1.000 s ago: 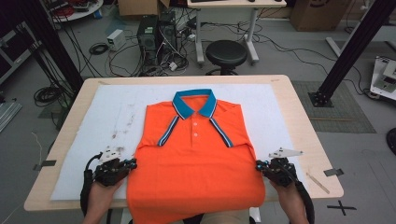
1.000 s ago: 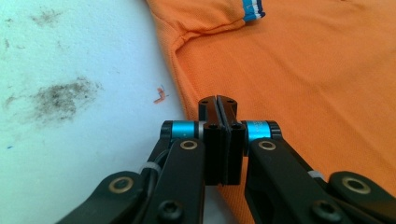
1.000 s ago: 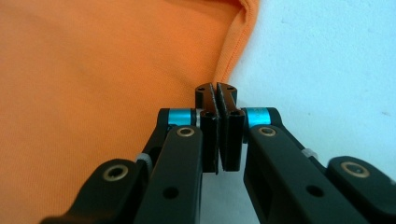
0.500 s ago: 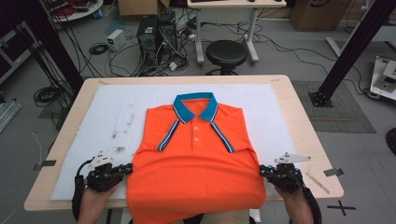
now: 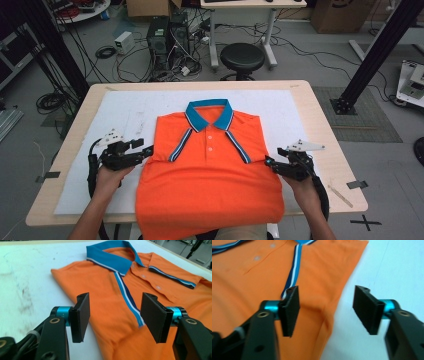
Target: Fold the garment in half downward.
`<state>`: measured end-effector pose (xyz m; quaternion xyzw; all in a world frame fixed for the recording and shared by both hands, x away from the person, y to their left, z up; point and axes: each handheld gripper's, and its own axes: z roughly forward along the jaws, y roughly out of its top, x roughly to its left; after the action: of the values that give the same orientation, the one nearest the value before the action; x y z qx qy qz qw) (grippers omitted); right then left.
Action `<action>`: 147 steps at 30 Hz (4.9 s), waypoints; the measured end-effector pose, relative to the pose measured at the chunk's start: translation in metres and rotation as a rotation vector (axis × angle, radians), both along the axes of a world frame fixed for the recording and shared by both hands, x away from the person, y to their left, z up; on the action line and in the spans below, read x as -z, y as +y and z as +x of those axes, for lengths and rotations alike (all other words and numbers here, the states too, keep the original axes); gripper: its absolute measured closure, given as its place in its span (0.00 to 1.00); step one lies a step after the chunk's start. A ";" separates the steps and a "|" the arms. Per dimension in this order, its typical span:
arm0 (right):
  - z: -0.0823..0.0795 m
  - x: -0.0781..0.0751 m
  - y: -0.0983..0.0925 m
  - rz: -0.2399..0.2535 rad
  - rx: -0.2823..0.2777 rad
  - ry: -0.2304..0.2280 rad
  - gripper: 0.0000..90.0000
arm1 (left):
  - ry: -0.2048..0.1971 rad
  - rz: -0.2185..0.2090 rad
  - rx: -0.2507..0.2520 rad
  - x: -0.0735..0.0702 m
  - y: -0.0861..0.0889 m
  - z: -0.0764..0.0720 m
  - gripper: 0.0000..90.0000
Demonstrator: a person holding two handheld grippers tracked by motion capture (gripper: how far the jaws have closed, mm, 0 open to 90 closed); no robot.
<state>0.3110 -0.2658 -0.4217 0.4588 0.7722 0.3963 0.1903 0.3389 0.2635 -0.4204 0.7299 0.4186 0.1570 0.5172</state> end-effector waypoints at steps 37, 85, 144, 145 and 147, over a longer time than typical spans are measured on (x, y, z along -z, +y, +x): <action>0.178 0.013 0.014 -0.047 0.019 0.174 0.59 | 0.180 0.133 -0.091 0.035 -0.015 0.148 0.56; 0.095 -0.035 0.007 -0.004 -0.081 -0.103 0.97 | -0.075 -0.092 -0.003 -0.017 0.004 0.062 0.95; -0.046 -0.011 -0.025 0.064 -0.147 -0.106 0.65 | -0.037 -0.082 0.170 0.001 0.017 -0.052 0.45; -0.041 -0.013 -0.023 0.069 -0.132 -0.117 0.62 | -0.033 -0.058 0.136 -0.002 0.016 -0.037 0.45; -0.029 -0.015 -0.018 0.062 -0.094 -0.118 0.60 | 0.002 -0.034 0.111 -0.001 0.012 -0.021 0.42</action>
<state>0.2822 -0.2835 -0.4063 0.4034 0.7677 0.4550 0.2024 0.3183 0.2753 -0.4193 0.7434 0.3805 0.1200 0.5369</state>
